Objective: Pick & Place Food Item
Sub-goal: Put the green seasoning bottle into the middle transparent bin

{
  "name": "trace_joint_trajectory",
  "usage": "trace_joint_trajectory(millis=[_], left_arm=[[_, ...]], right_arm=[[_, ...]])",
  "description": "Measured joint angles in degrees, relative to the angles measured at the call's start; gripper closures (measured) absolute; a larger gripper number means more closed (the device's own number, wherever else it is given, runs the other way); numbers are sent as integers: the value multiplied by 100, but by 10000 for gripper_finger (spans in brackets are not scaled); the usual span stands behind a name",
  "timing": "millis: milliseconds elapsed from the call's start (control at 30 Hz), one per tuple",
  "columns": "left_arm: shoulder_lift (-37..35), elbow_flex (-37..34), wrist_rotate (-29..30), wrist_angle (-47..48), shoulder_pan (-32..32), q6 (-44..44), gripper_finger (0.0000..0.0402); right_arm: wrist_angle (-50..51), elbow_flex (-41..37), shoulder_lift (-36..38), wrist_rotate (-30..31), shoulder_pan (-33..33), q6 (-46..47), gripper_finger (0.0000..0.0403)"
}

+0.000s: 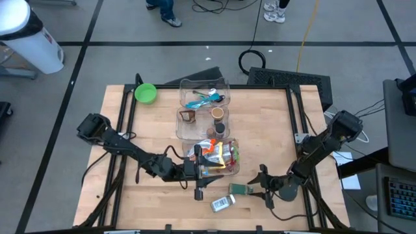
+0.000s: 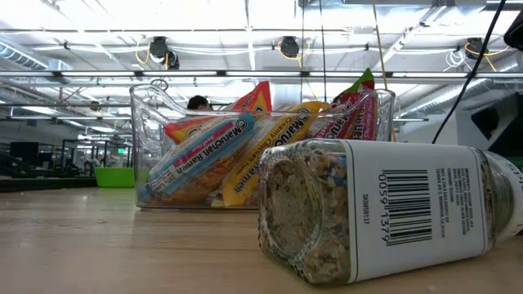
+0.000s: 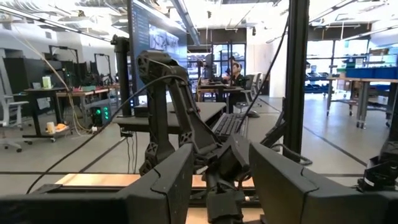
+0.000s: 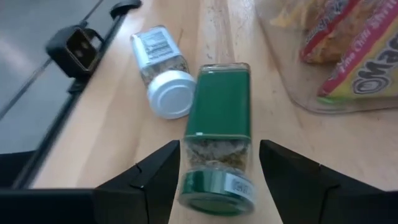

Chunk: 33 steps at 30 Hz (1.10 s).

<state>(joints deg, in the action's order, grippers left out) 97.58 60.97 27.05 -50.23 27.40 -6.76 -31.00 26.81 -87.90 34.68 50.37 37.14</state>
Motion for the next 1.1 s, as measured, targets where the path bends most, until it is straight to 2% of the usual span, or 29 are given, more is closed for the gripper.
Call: trace_joint_trajectory(millis=[667, 1100], left_arm=[[-2, 0, -4, 69, 0, -2, 236], [-2, -2, -4, 71, 0, -2, 236]], right_arm=[[-1203, 13, -1268, 266, 74, 278, 190], [-964, 15, -1314, 294, 81, 113, 190]])
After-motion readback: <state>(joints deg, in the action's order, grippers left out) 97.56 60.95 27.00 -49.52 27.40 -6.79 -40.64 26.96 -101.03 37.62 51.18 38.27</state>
